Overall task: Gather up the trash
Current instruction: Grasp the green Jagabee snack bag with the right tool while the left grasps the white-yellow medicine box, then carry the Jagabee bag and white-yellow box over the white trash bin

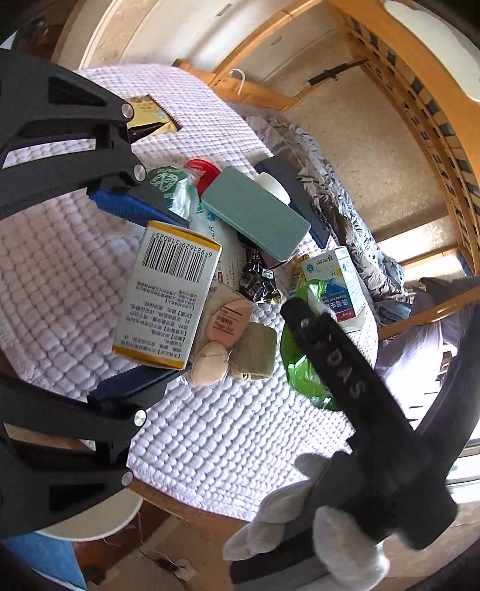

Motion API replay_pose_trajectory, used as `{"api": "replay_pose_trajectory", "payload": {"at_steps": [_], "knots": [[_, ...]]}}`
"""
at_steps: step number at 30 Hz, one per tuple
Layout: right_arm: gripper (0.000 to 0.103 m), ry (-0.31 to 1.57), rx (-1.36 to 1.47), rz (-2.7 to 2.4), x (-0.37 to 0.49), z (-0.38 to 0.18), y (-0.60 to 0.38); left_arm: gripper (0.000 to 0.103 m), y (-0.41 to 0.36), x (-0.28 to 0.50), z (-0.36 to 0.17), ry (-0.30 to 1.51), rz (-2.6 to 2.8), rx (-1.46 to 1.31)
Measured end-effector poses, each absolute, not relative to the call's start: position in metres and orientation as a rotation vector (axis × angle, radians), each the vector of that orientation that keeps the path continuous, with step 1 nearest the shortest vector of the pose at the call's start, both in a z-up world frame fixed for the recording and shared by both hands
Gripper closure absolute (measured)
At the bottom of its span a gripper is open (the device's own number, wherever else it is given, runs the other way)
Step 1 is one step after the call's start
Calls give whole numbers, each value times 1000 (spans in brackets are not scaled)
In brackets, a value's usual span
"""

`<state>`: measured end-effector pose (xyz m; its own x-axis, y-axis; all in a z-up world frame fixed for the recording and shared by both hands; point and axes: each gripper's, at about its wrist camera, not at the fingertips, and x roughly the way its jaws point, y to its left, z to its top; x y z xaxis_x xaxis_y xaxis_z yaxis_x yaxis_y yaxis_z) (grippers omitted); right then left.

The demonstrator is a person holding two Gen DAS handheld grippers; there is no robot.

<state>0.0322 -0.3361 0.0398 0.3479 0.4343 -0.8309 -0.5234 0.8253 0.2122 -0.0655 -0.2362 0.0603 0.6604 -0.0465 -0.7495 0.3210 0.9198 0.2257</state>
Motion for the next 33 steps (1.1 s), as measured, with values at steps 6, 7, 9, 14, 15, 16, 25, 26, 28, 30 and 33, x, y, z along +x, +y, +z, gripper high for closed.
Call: {"api": "replay_pose_trajectory", "payload": {"at_steps": [6, 7, 9, 14, 15, 16, 25, 26, 28, 30, 33], "knots": [[28, 1035, -96, 633, 3, 45, -353, 34, -220, -75, 62, 876, -212, 202], [28, 1035, -96, 635, -3, 46, -355, 33, -217, -78, 61, 882, -202, 186], [28, 1038, -90, 639, -13, 46, -359, 33, -213, -81, 60, 894, -190, 158], [28, 1051, -98, 649, -39, 42, -363, 34, -206, -94, 58, 910, -169, 114], [28, 1051, -107, 650, -45, 41, -363, 34, -204, -95, 58, 914, -165, 106], [28, 1053, -112, 652, -51, 41, -364, 34, -202, -97, 58, 918, -160, 97], [28, 1072, -111, 671, -92, 34, -372, 34, -180, -116, 55, 957, -114, 11], [28, 1073, -113, 671, -96, 34, -372, 34, -179, -118, 56, 959, -110, 8], [28, 1073, -120, 673, -101, 33, -372, 34, -178, -122, 57, 960, -105, -1], [28, 1072, -124, 679, -108, 33, -373, 34, -177, -127, 58, 963, -102, -9], [28, 1069, -133, 686, -116, 35, -373, 34, -177, -134, 59, 969, -99, -18]]}}
